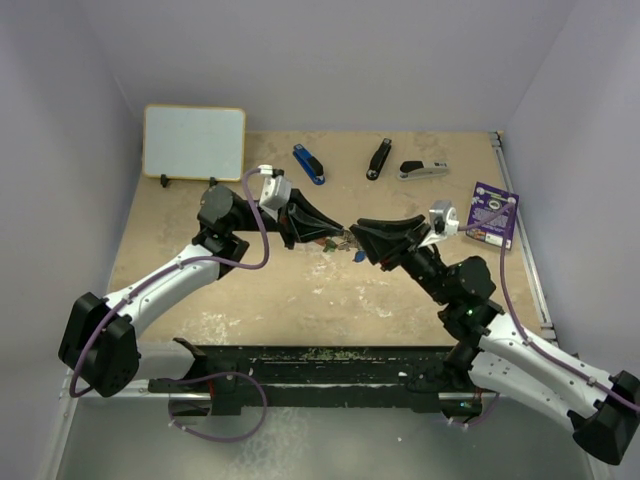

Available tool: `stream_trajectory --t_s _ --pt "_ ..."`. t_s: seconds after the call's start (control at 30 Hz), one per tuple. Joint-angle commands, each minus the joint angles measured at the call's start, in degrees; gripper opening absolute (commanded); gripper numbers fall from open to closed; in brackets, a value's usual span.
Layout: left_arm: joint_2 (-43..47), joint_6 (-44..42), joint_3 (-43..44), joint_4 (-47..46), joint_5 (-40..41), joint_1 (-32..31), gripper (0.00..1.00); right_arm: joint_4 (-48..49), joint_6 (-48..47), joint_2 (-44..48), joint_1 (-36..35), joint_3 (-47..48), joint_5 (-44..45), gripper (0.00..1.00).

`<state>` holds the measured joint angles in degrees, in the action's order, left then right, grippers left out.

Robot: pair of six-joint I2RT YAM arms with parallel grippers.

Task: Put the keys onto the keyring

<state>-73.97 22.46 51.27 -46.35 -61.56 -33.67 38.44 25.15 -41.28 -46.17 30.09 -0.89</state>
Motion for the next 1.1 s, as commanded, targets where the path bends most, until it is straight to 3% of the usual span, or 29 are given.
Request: stream_trajectory --t_s 0.0,0.4,1.07 --pt "0.69 7.06 1.05 -9.07 3.89 0.33 0.03 11.93 0.06 0.32 -0.15 -1.88 -1.33 0.34" --pt "-0.74 11.90 1.91 -12.73 7.28 0.27 0.03 18.18 -0.98 0.38 -0.15 -2.78 0.09 0.35" --pt "-1.59 18.12 2.08 -16.90 10.52 0.27 0.03 32.86 -0.54 -8.80 -0.15 -3.57 -0.08 0.37"
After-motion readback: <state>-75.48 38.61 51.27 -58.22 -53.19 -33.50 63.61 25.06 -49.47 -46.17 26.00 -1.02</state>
